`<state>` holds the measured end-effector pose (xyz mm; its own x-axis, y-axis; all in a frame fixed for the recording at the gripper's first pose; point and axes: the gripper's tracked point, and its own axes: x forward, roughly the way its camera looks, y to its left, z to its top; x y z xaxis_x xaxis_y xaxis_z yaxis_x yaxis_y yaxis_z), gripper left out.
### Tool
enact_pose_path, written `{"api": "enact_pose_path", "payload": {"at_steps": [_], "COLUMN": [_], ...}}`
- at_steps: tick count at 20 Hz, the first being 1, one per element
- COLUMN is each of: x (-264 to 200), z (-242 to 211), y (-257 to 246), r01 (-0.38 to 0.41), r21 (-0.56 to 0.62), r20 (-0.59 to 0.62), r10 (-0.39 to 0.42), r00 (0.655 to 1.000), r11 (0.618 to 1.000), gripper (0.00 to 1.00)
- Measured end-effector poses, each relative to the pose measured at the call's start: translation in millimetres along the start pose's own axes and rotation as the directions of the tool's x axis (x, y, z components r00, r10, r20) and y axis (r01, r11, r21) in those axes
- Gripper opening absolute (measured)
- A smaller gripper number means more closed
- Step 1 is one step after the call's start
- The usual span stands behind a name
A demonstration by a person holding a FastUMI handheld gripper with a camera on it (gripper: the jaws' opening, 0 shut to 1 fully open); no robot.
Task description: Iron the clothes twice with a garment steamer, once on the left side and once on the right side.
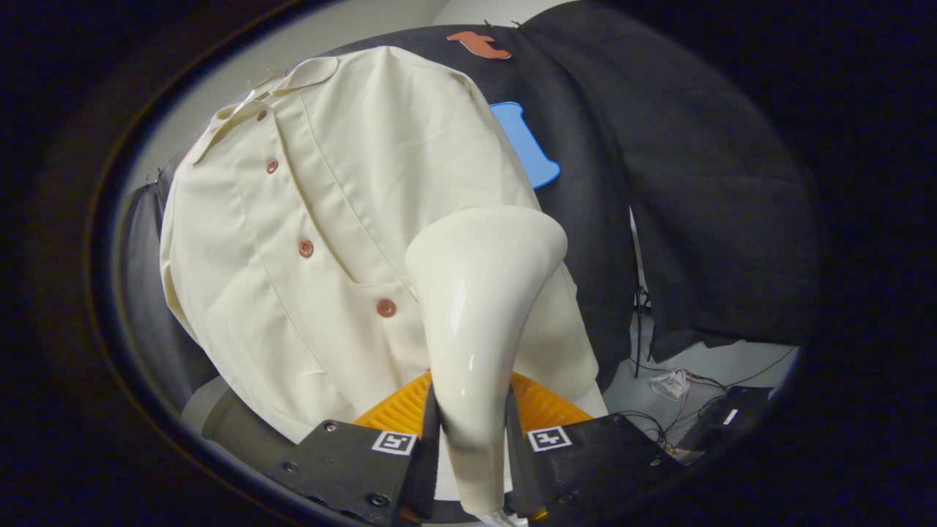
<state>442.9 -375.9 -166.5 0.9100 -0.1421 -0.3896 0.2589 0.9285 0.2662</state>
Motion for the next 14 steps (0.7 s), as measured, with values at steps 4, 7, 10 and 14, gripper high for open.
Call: {"api": "enact_pose_path", "payload": {"at_steps": [4,7,10,14], "x": [2.5,4.5,3.5,0.6], "z": [-34.1,-65.9,-97.0,-119.8], "y": [-22.1,-40.1,-50.3,-58.0], "r01": [0.002,0.013,0.018,0.028], "r21": [0.045,0.115,0.185,0.2], "r20": [-0.027,-0.064,-0.094,-0.106], "r10": [0.0,-0.005,0.0,-0.007], "r00": [1.0,0.998,0.996,0.994], "r11": [0.999,0.993,0.983,0.979], "gripper": [0.41,0.41,0.41,0.41]}}
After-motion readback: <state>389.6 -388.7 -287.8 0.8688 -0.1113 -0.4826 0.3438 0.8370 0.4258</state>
